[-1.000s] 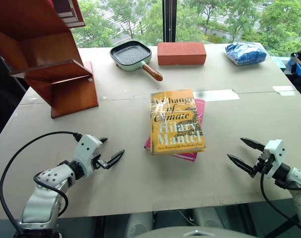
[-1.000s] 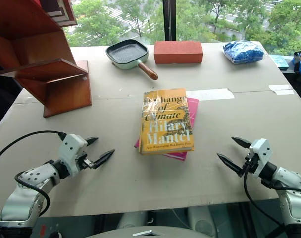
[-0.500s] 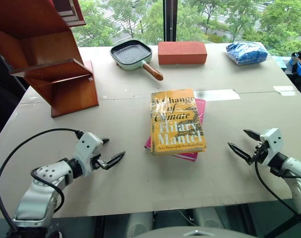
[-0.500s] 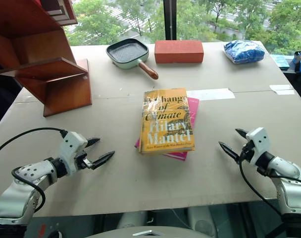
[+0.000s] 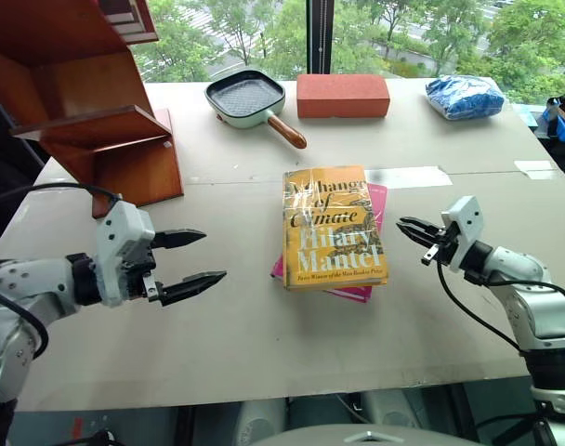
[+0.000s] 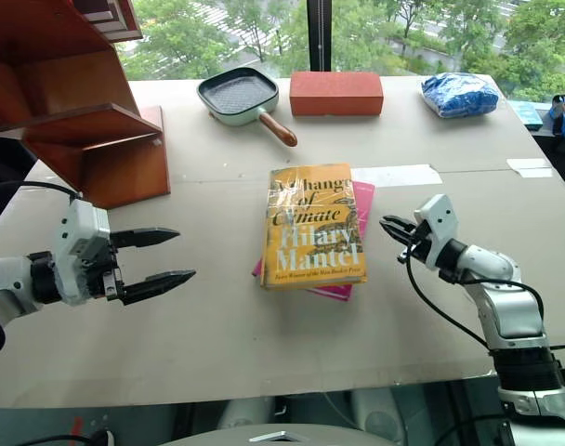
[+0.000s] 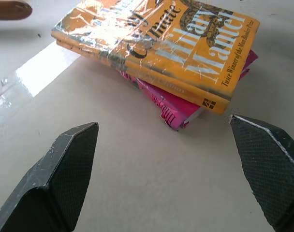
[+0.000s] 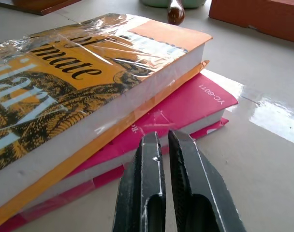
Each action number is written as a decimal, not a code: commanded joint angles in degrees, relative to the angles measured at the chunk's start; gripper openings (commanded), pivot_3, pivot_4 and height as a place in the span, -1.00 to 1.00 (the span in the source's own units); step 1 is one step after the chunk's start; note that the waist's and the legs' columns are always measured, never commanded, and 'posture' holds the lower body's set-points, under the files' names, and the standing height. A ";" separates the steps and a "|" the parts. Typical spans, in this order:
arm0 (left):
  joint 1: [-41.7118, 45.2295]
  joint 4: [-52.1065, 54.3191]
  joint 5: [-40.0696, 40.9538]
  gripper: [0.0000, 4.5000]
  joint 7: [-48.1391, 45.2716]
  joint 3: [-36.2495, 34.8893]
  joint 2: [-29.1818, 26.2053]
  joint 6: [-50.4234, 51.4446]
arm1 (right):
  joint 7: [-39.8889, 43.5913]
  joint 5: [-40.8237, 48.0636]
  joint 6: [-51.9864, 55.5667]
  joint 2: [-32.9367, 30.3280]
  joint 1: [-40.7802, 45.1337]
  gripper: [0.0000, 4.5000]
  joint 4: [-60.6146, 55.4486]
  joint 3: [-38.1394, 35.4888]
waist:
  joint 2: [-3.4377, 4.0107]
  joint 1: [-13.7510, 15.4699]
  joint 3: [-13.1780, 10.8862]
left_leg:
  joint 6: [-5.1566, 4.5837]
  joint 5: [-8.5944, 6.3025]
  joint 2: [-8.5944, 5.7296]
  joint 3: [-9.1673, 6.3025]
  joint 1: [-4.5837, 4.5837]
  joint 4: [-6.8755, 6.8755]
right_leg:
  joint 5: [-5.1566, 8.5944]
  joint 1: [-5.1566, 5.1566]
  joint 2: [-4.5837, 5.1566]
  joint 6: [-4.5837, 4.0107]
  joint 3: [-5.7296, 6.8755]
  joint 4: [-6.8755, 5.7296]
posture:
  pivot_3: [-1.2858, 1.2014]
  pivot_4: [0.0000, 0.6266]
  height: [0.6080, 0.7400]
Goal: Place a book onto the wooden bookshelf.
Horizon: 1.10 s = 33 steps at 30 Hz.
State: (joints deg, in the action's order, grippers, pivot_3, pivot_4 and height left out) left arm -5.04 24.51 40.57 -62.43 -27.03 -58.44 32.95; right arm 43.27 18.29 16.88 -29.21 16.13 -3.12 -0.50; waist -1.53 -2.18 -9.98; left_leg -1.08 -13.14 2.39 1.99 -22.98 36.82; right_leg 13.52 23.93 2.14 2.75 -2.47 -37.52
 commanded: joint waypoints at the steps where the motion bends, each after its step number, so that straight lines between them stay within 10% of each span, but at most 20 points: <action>1: 1.37 1.61 1.83 1.00 -0.73 -3.02 -1.30 0.80 | 1.30 -0.63 -1.92 1.37 3.22 -0.95 2.07 1.54 | -0.01 0.01 -0.01 | 0.00 0.00 0.00 0.02 0.00 0.00 | 0.00 0.00 0.00 0.00 0.00 0.00 | 0.03 -0.52 1.00; 29: 0.23 -2.68 -0.32 1.00 9.94 -0.56 5.22 7.18 | 5.58 1.92 -1.08 5.30 5.19 -0.95 -0.70 3.89 | 0.02 0.12 -0.06 | 0.01 0.01 0.00 0.02 0.01 0.01 | -0.09 0.00 -0.01 -0.13 0.01 -0.10 | 0.03 -0.52 1.00; 33: 4.88 -6.91 8.40 1.00 12.61 1.64 11.01 16.11 | 7.03 8.40 4.59 0.52 1.90 -0.40 -10.35 -0.85 | -0.06 0.28 -0.07 | 0.01 0.01 0.00 -0.01 -0.01 0.02 | -0.16 -0.01 -0.01 -0.02 0.03 -0.12 | 0.03 -0.52 1.00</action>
State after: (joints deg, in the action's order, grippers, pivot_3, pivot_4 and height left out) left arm -1.08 18.32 44.79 -50.65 -25.66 -47.94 45.64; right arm 49.26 23.06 19.66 -27.27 18.31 -8.02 1.60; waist -1.58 -1.90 -10.05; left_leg -1.07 -13.14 2.37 1.95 -22.99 36.85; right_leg 13.32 23.92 2.13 2.81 -2.42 -37.66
